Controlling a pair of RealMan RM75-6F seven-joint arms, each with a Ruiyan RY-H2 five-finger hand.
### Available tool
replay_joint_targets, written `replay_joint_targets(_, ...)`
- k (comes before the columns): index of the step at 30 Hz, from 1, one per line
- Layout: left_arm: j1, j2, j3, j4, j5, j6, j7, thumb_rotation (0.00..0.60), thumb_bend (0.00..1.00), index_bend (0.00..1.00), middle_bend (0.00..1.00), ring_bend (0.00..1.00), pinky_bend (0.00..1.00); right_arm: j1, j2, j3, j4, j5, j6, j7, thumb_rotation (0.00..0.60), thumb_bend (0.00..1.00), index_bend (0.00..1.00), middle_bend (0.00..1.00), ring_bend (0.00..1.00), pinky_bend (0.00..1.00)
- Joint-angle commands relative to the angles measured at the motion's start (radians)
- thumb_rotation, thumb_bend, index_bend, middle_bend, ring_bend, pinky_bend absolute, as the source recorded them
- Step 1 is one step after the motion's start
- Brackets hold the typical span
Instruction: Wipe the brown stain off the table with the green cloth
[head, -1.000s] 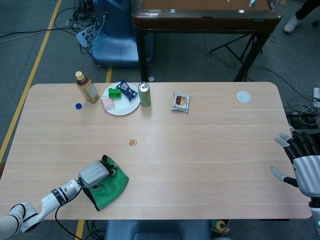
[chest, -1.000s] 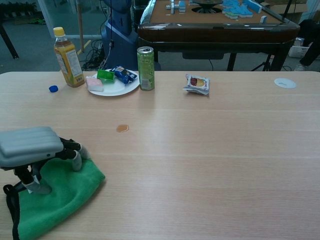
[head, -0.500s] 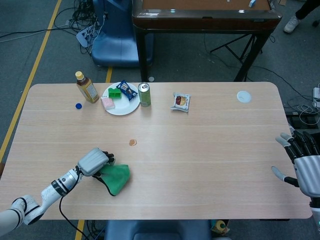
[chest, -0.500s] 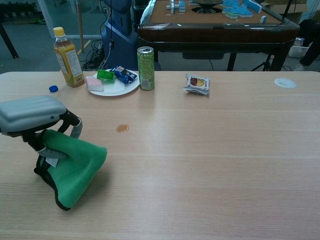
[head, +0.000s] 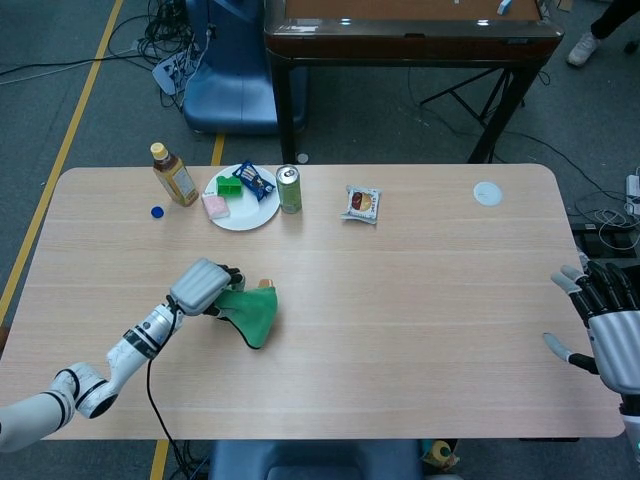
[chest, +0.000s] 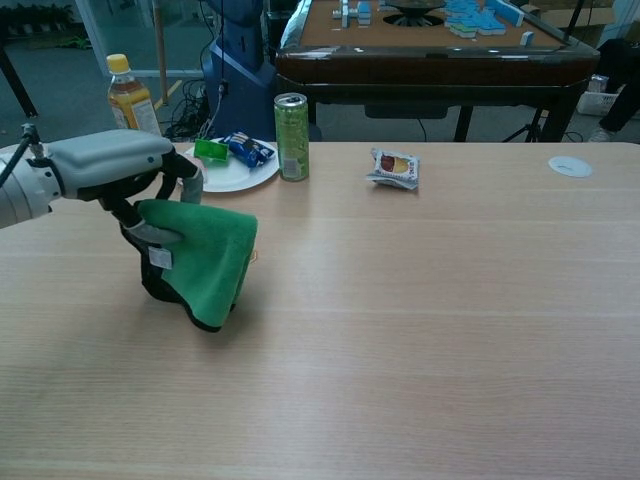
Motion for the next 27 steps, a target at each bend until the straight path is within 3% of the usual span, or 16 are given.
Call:
replay_joint_targets(1, -0.038, -0.055, -0.015, 0.048, -0.03, -0.06, 0.021, 0.6, 0.22, 0.51, 0.5, 0.56, 0.77, -0.002, 0.001, 0.0, 0.0, 0.0, 0.002, 0.001, 0.6, 0.27, 0.21, 0.2, 0.09, 0.02)
replay_joint_targets(27, -0.158, -0.346, -0.071, 0.506, -0.149, -0.218, 0.0, 0.6, 0.22, 0.46, 0.46, 0.55, 0.77, -0.033, 0.018, -0.004, 0.005, -0.001, 0.039, 0.013, 0.6, 0.27, 0.21, 0.2, 0.09, 0.02)
